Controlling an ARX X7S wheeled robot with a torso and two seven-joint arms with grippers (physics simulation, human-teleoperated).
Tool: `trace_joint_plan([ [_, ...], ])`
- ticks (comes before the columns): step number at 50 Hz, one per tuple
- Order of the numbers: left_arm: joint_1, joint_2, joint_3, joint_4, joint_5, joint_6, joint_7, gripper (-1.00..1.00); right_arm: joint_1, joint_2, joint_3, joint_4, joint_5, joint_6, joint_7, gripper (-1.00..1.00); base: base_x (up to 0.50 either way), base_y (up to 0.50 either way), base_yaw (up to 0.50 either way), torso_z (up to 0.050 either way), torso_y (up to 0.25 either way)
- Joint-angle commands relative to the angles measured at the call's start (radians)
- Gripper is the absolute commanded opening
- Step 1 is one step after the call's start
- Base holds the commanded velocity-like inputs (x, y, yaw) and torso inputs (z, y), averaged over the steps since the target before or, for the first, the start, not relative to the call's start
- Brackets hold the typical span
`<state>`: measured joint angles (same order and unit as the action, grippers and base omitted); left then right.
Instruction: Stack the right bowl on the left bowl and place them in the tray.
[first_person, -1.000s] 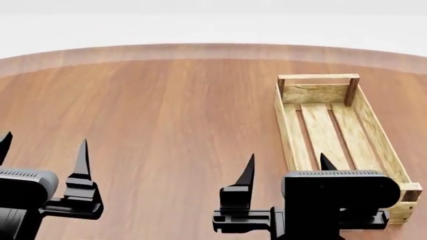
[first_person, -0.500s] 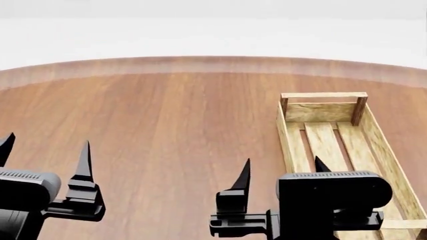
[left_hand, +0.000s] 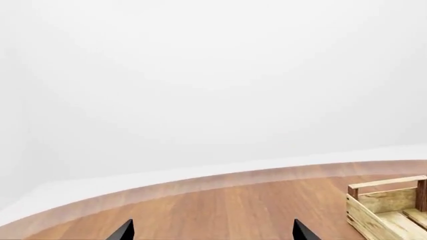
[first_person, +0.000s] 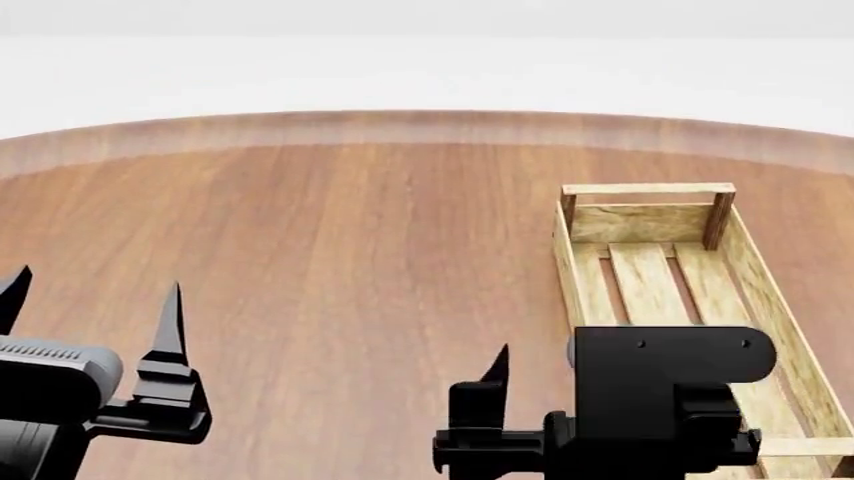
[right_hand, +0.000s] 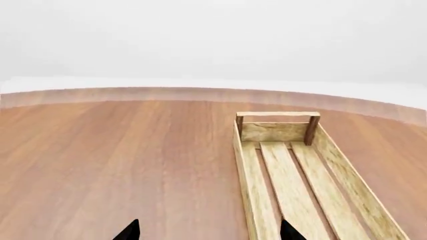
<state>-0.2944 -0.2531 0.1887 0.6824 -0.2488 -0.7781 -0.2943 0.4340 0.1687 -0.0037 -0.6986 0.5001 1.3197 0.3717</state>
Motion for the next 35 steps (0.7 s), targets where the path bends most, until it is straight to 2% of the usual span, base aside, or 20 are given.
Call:
trace_joint_plan([
  [1, -0.003, 0.017, -0.024, -0.019, 0.013, 0.015, 0.025, 1.0, 0.095, -0.022, 0.139, 0.13, 0.184, 0.25, 0.055, 1.0, 0.0, 0.0, 0.0, 0.0, 0.0],
  [5, -0.003, 0.016, -0.024, -0.028, 0.012, 0.022, 0.024, 1.0, 0.099, 0.067, 0.142, 0.249, 0.559, 0.249, 0.328, 1.0, 0.0, 0.0, 0.0, 0.0, 0.0],
  [10, -0.001, 0.014, -0.026, -0.027, 0.009, 0.023, 0.021, 1.0, 0.099, 0.125, 0.114, 0.353, 0.855, 0.248, 0.563, 1.0, 0.0, 0.0, 0.0, 0.0, 0.0],
  [15, -0.004, 0.01, -0.028, -0.021, 0.005, 0.017, 0.018, 1.0, 0.091, 0.165, 0.073, 0.417, 1.056, 0.237, 0.725, 1.0, 0.0, 0.0, 0.0, 0.0, 0.0],
  [26, -0.009, 0.005, -0.026, -0.016, -0.001, 0.012, 0.013, 1.0, 0.055, 0.213, 0.017, 0.472, 1.174, 0.195, 0.779, 1.0, 0.0, 0.0, 0.0, 0.0, 0.001],
  [35, -0.012, 0.002, -0.024, -0.01, -0.006, 0.006, 0.006, 1.0, 0.029, 0.231, -0.019, 0.476, 1.114, 0.169, 0.709, 1.0, 0.0, 0.0, 0.0, 0.0, 0.0],
])
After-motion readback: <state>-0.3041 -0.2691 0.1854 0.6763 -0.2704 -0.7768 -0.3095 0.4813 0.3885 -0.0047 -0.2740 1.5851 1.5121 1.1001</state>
